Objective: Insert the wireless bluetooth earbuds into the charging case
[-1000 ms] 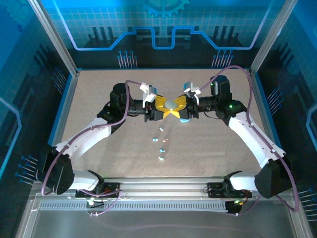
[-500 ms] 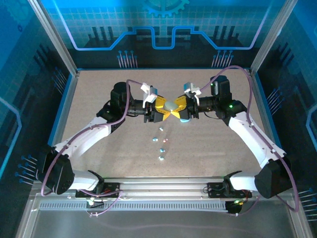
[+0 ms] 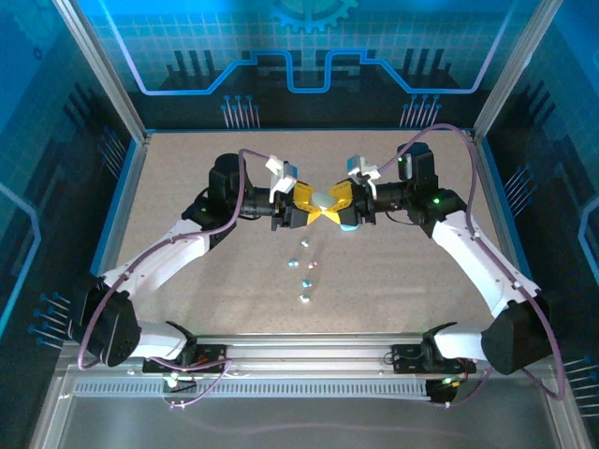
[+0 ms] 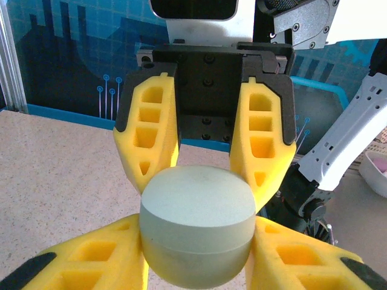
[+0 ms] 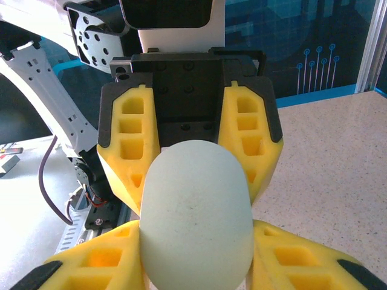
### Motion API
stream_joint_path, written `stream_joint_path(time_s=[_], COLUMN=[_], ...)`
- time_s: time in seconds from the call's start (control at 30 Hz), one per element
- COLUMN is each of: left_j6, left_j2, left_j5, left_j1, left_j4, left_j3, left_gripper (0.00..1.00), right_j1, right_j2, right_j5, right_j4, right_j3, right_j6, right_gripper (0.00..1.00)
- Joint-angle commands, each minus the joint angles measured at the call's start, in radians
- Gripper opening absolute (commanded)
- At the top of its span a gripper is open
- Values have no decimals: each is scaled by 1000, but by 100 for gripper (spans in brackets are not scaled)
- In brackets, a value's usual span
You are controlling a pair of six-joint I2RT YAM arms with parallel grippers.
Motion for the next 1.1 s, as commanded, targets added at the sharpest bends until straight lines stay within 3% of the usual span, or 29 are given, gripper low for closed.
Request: stream_joint_path(time_s=[0.0,0.3,0.5,0.93,1.07], left_j6=[54,92,79,56,53], left_j2=[5,-10,-11,-8,-8], left_j5=[38,36,33,40,29], left_j1=[-8,-9,-8,-16,-17], left_j4=[-34,-57,-57,-40,-43], left_j3=[21,2,2,-1,-4], left_gripper=[37,34,34,35,42], right_j1=[0,-45,-43,-7,-4], right_j2=[-13,19,8,6,0], right_j5=[-1,30,124,150,158], right_j4=[39,4,29,25,30], right_j3=[19,60,48,52,51], right_j6=[44,148,152,84,81], right_gripper=[42,50,55,28,21])
